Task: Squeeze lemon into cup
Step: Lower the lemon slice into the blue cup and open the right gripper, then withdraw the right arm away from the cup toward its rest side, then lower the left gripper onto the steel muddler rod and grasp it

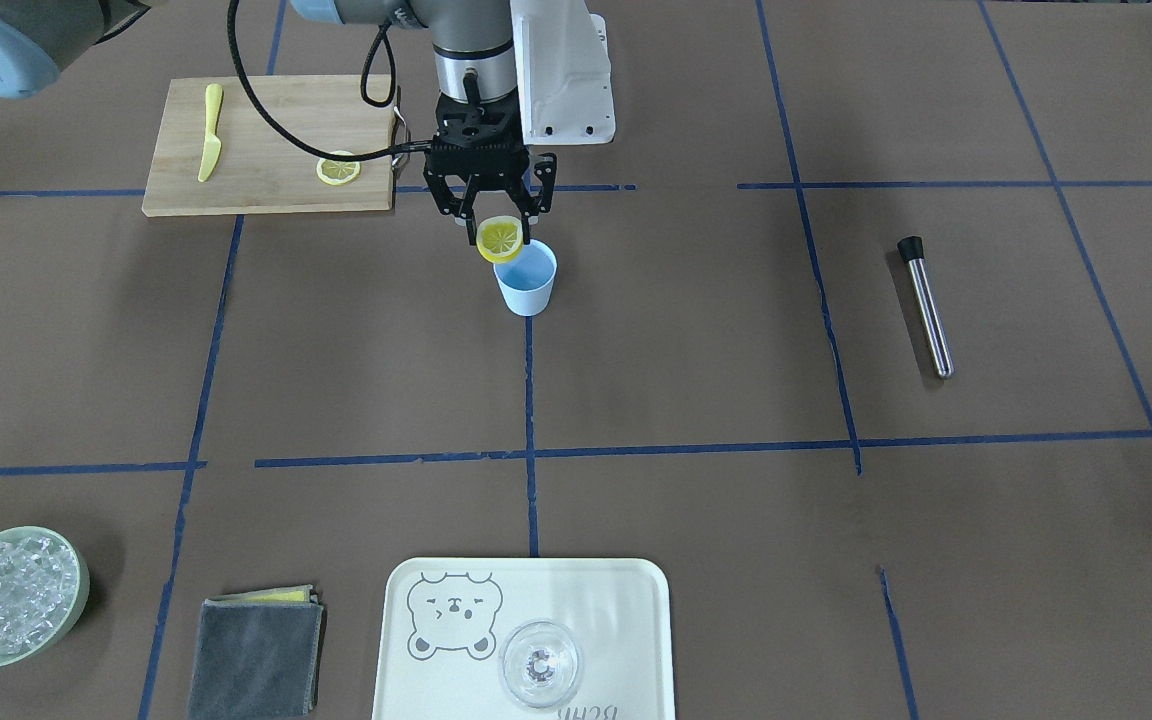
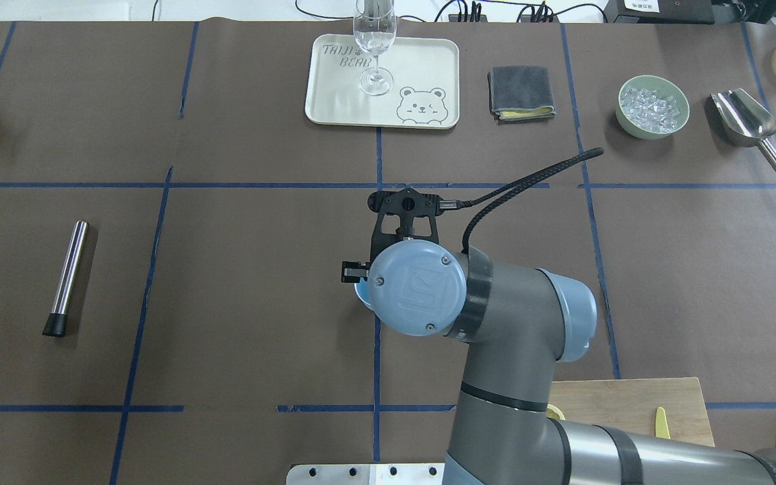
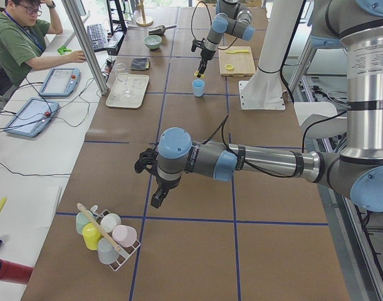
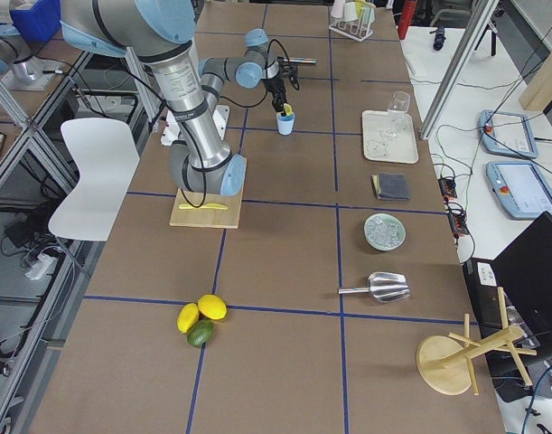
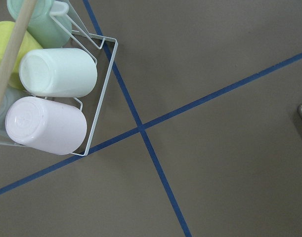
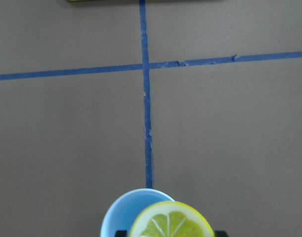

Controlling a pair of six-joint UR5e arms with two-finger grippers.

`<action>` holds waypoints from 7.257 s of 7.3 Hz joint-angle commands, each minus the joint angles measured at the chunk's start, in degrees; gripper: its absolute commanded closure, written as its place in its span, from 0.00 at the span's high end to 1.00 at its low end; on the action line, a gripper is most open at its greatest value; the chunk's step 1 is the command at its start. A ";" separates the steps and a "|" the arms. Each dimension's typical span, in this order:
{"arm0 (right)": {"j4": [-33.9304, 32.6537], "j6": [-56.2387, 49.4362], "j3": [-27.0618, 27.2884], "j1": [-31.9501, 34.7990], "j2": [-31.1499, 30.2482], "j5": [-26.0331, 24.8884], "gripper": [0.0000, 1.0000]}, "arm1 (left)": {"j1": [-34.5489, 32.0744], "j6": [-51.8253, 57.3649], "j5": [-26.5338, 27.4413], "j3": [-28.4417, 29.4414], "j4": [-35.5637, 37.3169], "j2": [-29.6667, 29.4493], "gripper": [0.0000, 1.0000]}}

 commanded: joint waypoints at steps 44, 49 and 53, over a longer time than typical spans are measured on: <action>17.20 -64.84 -1.75 56.18 -44.37 44.30 1.00 | 43.42 -67.68 24.86 10.99 -35.77 -7.41 0.57; 17.20 -64.93 -1.67 56.18 -44.37 44.30 1.00 | 43.86 -67.68 24.95 10.91 -35.77 -5.73 0.54; 17.20 -64.85 -1.67 56.18 -44.46 44.22 1.00 | 43.86 -67.59 25.04 9.16 -35.86 -5.65 0.00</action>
